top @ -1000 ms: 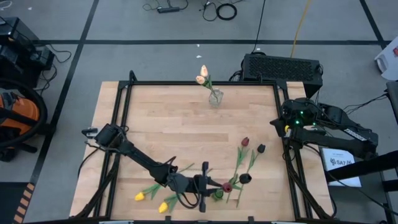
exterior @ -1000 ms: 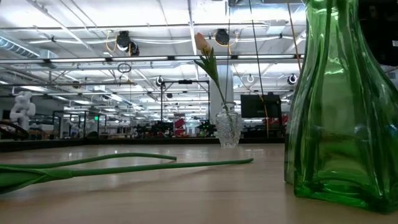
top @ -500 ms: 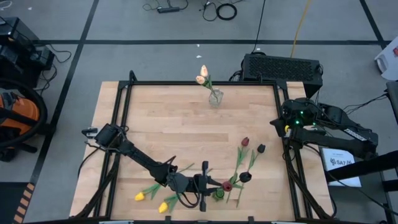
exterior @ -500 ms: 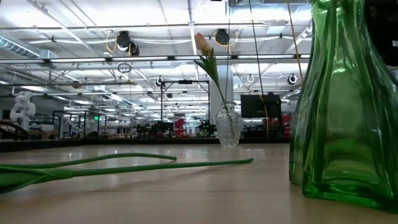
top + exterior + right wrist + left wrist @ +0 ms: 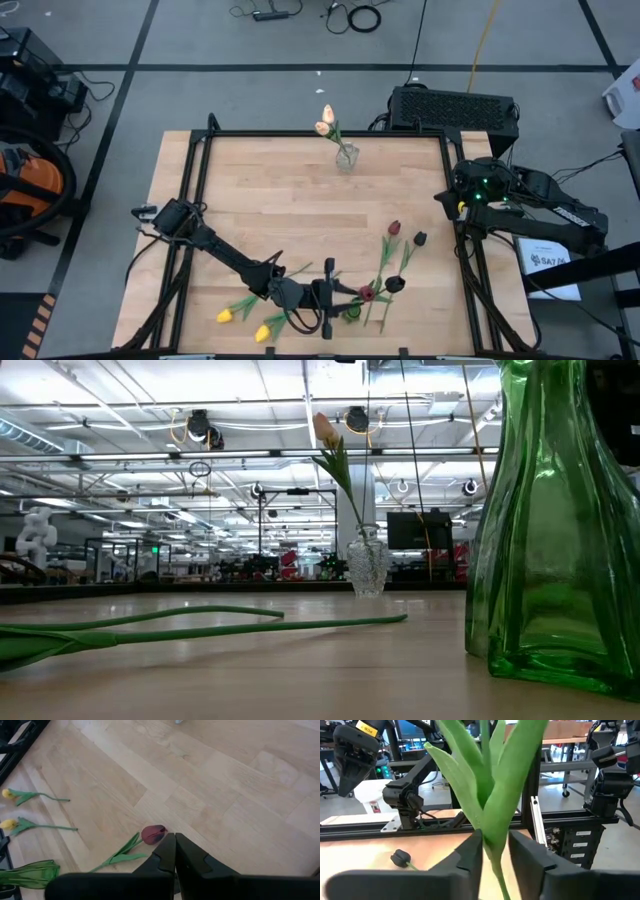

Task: Sort flowers into vase by color
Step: Put the left red tulip into the green flower vase, then put the top yellow tulip into the transparent flower vase

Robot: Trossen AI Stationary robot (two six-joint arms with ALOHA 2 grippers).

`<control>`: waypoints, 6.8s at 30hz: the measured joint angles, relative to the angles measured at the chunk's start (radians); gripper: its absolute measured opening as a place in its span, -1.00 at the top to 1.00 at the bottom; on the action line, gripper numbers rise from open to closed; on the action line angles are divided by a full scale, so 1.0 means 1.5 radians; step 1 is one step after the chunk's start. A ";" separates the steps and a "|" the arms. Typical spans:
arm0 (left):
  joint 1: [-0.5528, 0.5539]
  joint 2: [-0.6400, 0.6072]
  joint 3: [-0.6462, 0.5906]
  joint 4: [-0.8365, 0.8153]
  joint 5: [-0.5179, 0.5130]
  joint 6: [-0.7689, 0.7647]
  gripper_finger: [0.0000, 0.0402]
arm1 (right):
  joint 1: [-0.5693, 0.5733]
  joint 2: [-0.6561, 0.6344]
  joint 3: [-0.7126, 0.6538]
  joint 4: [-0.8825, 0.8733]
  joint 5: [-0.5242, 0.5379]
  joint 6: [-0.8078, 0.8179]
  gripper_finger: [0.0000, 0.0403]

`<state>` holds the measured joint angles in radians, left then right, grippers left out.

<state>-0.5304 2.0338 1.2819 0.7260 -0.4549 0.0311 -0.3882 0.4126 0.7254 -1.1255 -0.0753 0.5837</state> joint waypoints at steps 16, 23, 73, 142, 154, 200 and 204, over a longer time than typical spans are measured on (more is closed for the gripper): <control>0.000 -0.058 0.000 -0.122 -0.031 0.000 0.04 | 0.000 0.000 0.000 0.000 0.001 0.004 1.00; 0.000 -0.153 0.000 -0.325 -0.046 -0.058 0.04 | 0.000 0.000 0.000 0.000 0.001 0.004 1.00; -0.068 -0.245 -0.071 -1.074 0.336 -1.081 0.56 | 0.000 0.002 0.000 0.055 0.033 0.004 1.00; -0.053 -0.147 -0.180 -0.881 0.314 -0.938 0.56 | 0.000 0.100 0.000 0.154 0.034 0.004 1.00; -0.044 -0.165 -0.172 -0.983 0.352 -0.881 0.94 | 0.000 0.100 0.000 0.155 0.034 0.003 1.00; 0.510 -0.333 0.093 -0.960 0.517 -0.626 0.98 | 0.079 0.610 0.486 0.180 0.017 -0.879 1.00; 0.511 -0.333 0.093 -0.946 0.545 -0.632 0.98 | 0.133 0.629 0.493 0.227 0.061 -0.936 1.00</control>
<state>0.2355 1.5341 1.4214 -0.6932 0.3628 -0.9166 -0.1886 1.3559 1.4647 -0.7849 0.0156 -0.8204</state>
